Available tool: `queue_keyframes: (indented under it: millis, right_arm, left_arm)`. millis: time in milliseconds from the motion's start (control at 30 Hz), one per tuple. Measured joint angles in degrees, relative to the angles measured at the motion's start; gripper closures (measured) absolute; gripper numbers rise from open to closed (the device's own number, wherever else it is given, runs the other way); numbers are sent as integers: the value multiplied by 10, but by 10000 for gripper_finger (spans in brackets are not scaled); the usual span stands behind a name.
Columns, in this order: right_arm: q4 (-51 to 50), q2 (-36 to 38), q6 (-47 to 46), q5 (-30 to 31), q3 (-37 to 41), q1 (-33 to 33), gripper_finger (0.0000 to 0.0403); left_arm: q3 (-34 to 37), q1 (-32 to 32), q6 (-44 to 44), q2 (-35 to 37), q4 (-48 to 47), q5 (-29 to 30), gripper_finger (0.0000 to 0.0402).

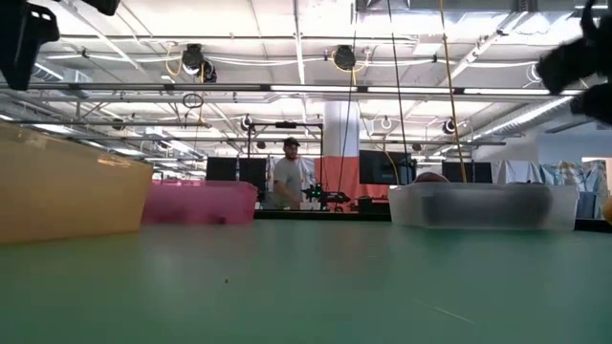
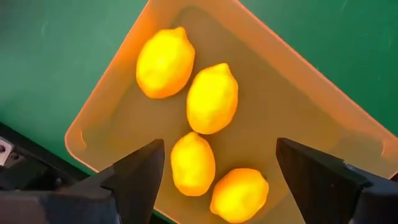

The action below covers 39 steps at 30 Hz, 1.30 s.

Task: Sort produce into baskets
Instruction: Put the lemon into the green bin

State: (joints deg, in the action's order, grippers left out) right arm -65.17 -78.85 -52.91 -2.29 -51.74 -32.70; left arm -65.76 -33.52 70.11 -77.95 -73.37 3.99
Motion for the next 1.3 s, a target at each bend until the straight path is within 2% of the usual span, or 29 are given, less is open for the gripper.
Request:
queue_keyframes:
  millis: [200, 367, 500, 667, 733, 867, 967, 1100, 1200, 1300]
  right_arm:
    - [87, 0, 9, -6, 79, 6, 55]
    - [144, 0, -14, -3, 126, 5, 70]
    - [195, 0, -21, 14, 138, 5, 102]
    - [219, 0, -31, 6, 135, 5, 170]
    - [218, 0, -34, -6, 128, 5, 197]
    - [239, 0, -41, -9, 96, 7, 200]
    - [328, 0, -41, 11, 62, 18, 200]
    - [483, -12, -9, 91, 17, 48, 188]
    - [574, -60, 54, 130, -30, 87, 180]
    - [623, -147, 124, 120, -114, 123, 182]
  left_arm:
    - [0, 0, 1, 0, 16, 7, 87]
    - [0, 1, 2, 0, 31, 8, 87]
    - [0, 1, 16, 1, 65, 45, 87]
    - [0, 0, 15, 17, 107, 86, 87]
    - [0, -1, 9, 28, 117, 105, 87]
    - [0, 0, -18, 56, 117, 157, 87]
    - [0, 0, -57, 81, 117, 202, 87]
    - [0, 10, -117, 116, 116, 257, 87]
    - [0, 29, -173, 144, 117, 293, 87]
    - [0, 63, -241, 168, 118, 300, 87]
